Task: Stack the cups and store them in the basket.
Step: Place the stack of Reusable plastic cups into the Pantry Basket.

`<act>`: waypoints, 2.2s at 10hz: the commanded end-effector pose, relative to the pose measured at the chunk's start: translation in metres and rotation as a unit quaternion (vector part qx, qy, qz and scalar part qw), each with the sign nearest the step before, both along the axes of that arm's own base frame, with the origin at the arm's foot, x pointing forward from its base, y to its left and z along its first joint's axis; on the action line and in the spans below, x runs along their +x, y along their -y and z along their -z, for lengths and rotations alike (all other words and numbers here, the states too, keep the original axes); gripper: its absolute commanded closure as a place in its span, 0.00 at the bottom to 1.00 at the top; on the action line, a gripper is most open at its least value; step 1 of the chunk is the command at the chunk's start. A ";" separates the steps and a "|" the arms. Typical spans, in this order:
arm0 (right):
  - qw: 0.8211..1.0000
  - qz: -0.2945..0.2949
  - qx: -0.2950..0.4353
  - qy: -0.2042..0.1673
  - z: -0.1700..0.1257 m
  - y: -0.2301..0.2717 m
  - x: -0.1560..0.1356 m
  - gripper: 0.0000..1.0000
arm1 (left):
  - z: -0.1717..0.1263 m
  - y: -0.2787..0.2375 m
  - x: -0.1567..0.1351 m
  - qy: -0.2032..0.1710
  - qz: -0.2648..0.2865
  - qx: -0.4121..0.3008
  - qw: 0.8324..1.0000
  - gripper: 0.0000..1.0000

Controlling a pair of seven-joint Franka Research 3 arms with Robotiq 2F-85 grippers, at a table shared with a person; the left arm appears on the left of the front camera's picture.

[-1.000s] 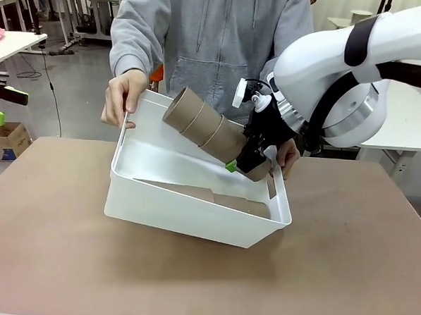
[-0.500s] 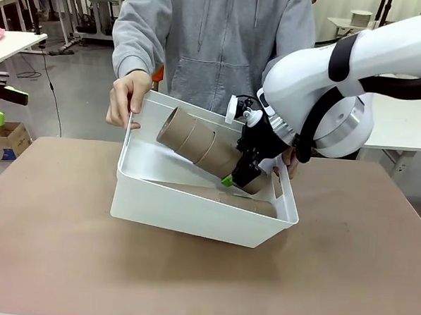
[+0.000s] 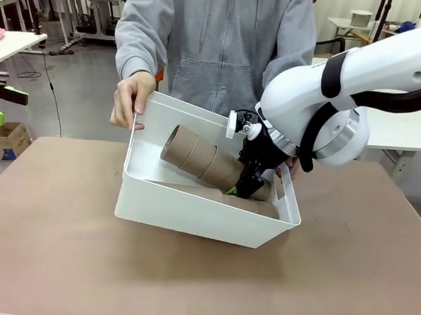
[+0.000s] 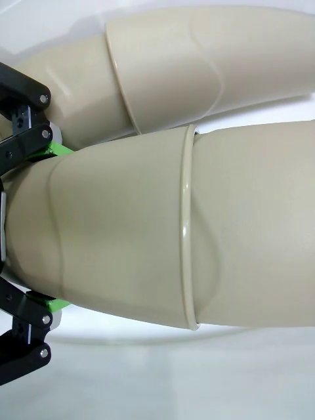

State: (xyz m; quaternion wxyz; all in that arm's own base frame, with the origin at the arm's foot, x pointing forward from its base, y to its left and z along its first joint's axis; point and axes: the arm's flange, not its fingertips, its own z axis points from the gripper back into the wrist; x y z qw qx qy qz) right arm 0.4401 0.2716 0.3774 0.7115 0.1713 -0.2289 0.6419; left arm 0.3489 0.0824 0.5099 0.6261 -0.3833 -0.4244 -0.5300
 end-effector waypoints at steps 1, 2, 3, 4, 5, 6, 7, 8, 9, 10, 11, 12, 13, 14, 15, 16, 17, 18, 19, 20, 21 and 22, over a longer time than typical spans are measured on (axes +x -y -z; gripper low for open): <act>1.000 -0.011 0.000 0.021 -0.007 0.001 0.005 0.17 | -0.002 0.000 0.000 0.005 0.002 -0.012 1.000 0.00; 1.000 -0.013 0.000 0.023 -0.006 -0.001 0.006 0.17 | -0.002 0.000 0.000 0.005 0.002 -0.012 1.000 0.00; 1.000 -0.011 0.005 0.025 -0.005 -0.002 0.008 0.00 | -0.002 0.000 0.000 0.005 0.002 -0.012 1.000 0.00; 1.000 -0.015 0.009 0.025 -0.005 -0.001 0.007 0.00 | -0.002 0.000 0.000 0.005 0.002 -0.012 1.000 0.00; 0.999 -0.017 0.010 0.027 -0.007 0.001 0.005 0.00 | -0.002 0.000 0.000 0.005 0.002 -0.012 1.000 0.00; 0.999 -0.014 0.015 0.028 -0.013 0.005 0.002 0.00 | -0.002 0.000 0.000 0.005 0.002 -0.012 1.000 0.00; 0.999 -0.014 0.021 0.030 -0.022 0.009 -0.001 0.00 | -0.002 0.000 0.000 0.005 0.002 -0.012 1.000 0.00; 0.999 -0.015 0.034 0.033 -0.039 0.016 -0.009 0.00 | -0.002 0.000 0.000 0.005 0.002 -0.012 1.000 0.00; 0.998 -0.014 0.055 0.040 -0.064 0.029 -0.019 0.00 | -0.002 0.000 0.000 0.005 0.002 -0.012 1.000 0.00; 0.995 -0.014 0.082 0.047 -0.087 0.041 -0.029 0.00 | -0.002 0.000 0.000 0.005 0.002 -0.012 1.000 0.00; 0.992 -0.014 0.112 0.058 -0.110 0.056 -0.038 0.00 | -0.002 0.000 0.000 0.005 0.002 -0.012 1.000 0.00; 0.988 -0.011 0.140 0.071 -0.128 0.073 -0.048 0.00 | -0.002 0.000 0.000 0.005 0.002 -0.012 1.000 0.00; 0.982 -0.005 0.170 0.077 -0.144 0.096 -0.056 0.00 | -0.002 0.000 0.000 0.005 0.002 -0.012 1.000 0.00; 0.977 0.001 0.195 0.083 -0.157 0.121 -0.061 0.00 | -0.002 0.000 0.000 0.005 0.002 -0.012 1.000 0.00; 0.970 0.001 0.230 0.082 -0.168 0.152 -0.065 0.00 | -0.002 0.000 0.000 0.005 0.002 -0.012 1.000 0.00; 0.962 0.013 0.257 0.092 -0.172 0.189 -0.069 0.00 | -0.002 0.000 0.000 0.005 0.002 -0.012 1.000 0.00; 0.957 0.023 0.273 0.097 -0.171 0.223 -0.072 0.00 | -0.002 0.000 0.000 0.005 0.002 -0.012 1.000 0.00; 0.955 0.025 0.283 0.083 -0.164 0.242 -0.069 0.00 | -0.002 0.000 0.000 0.005 0.002 -0.012 1.000 0.00; 0.954 0.030 0.289 0.071 -0.154 0.256 -0.065 0.00 | -0.002 0.000 0.000 0.005 0.002 -0.012 1.000 0.00; 0.954 0.031 0.292 0.064 -0.148 0.268 -0.065 0.00 | -0.002 0.000 0.000 0.005 0.002 -0.012 1.000 0.00; 0.953 0.035 0.294 0.062 -0.144 0.278 -0.068 0.00 | -0.002 0.000 0.000 0.005 0.002 -0.012 1.000 0.00; 0.950 0.031 0.304 0.063 -0.142 0.284 -0.071 0.00 | -0.002 0.000 0.000 0.005 0.002 -0.012 1.000 0.00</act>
